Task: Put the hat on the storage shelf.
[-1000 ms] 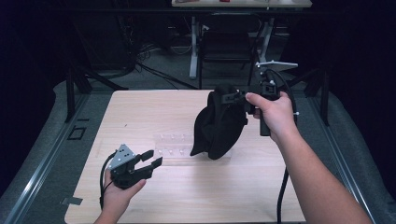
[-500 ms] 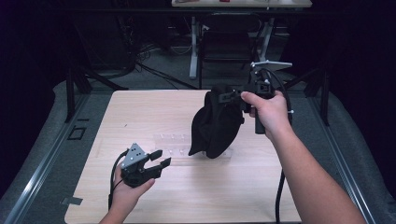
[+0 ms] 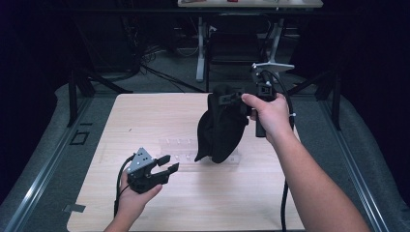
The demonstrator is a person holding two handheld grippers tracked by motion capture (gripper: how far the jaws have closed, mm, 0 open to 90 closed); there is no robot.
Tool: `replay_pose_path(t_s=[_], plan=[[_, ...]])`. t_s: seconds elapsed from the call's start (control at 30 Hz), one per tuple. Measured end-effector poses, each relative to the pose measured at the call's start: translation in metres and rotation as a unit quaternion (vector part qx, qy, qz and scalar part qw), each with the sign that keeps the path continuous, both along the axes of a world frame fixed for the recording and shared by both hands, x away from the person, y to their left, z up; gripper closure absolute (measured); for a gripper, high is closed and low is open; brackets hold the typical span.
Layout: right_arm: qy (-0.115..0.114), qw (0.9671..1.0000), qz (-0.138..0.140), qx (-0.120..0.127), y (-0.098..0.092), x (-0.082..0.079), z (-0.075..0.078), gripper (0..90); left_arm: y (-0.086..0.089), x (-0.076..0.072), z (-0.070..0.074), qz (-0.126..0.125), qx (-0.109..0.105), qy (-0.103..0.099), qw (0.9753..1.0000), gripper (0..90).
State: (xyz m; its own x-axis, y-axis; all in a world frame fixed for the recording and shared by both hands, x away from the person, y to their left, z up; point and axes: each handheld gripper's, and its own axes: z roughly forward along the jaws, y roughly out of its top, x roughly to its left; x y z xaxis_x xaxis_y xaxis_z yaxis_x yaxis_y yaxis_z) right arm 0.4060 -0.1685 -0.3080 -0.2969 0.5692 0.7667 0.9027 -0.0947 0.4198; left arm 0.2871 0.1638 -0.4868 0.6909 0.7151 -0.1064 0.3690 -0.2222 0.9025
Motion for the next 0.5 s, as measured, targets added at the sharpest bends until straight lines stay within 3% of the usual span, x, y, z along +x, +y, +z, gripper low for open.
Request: replay_pose_path(t_s=[0.5], plan=[[-0.006,0.9998,0.007,0.018,0.018,0.001,-0.002,87.8,-0.008,0.003,0.003,-0.012,-0.003,0.000,0.9999,55.6]])
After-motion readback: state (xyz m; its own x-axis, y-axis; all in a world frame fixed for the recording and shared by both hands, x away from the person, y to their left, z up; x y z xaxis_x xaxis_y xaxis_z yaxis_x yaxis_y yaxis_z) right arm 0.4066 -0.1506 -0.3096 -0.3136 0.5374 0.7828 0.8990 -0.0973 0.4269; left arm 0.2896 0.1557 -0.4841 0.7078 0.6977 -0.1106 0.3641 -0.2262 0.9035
